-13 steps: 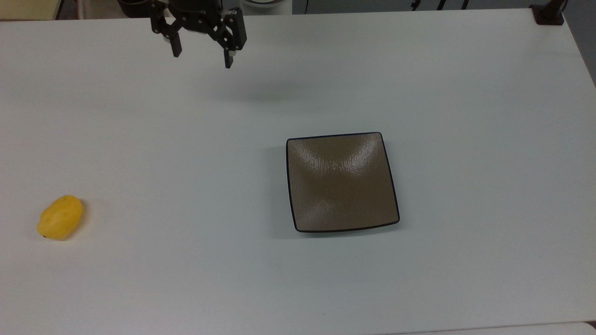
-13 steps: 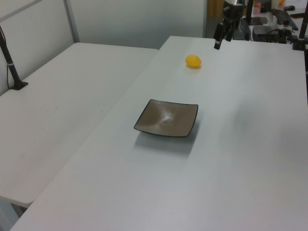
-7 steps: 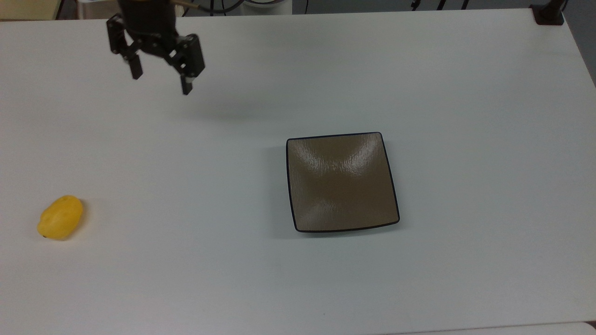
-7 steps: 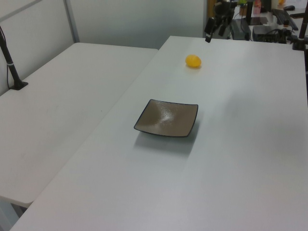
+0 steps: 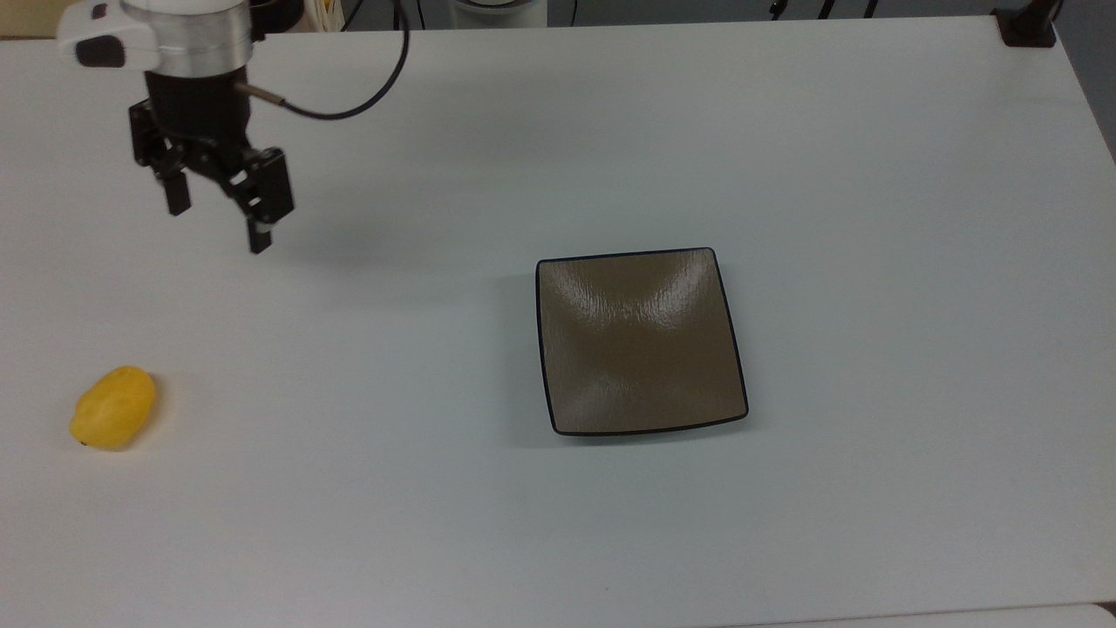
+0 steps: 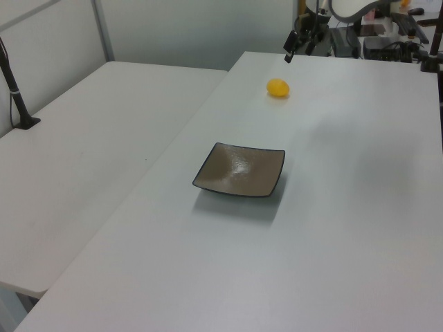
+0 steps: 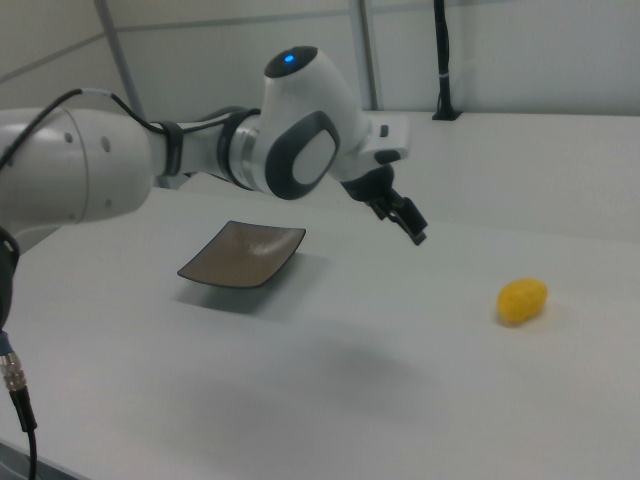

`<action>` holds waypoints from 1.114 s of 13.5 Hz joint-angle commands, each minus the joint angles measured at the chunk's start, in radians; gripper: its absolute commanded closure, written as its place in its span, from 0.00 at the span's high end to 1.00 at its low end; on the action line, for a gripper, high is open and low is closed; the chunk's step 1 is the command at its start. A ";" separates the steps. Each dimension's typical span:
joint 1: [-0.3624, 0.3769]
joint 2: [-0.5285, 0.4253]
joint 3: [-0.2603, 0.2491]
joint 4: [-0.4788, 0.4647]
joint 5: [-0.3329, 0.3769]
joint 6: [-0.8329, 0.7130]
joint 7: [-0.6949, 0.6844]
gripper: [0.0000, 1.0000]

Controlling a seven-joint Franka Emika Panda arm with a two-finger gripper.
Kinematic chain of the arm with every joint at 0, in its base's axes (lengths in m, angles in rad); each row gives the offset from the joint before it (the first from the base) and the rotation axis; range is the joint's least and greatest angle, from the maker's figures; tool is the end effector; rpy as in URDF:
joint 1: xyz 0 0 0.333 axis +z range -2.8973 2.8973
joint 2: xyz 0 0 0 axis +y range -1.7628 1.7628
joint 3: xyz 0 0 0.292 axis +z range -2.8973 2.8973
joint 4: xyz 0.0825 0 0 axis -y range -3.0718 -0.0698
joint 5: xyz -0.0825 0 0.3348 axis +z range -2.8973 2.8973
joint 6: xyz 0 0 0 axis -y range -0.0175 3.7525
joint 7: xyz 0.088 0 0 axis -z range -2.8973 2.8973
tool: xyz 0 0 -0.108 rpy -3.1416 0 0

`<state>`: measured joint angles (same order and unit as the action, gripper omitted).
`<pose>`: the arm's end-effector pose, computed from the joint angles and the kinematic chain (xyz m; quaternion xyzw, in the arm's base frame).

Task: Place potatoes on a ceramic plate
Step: 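Lower the gripper over the yellow potato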

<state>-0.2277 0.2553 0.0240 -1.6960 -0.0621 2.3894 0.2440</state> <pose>0.6073 -0.1275 0.4865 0.9550 -0.2005 0.2177 0.0184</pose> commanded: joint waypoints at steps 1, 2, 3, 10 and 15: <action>-0.045 0.122 0.011 0.117 -0.050 0.059 0.063 1.00; -0.057 0.163 0.011 0.156 -0.071 0.062 0.070 1.00; -0.068 0.203 0.010 0.189 -0.085 0.086 0.089 1.00; -0.111 0.453 0.004 0.327 -0.209 0.329 0.173 1.00; -0.111 0.541 -0.003 0.412 -0.245 0.330 0.209 1.00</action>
<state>-0.3392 0.7449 0.0235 -1.3532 -0.2729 2.7159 0.4123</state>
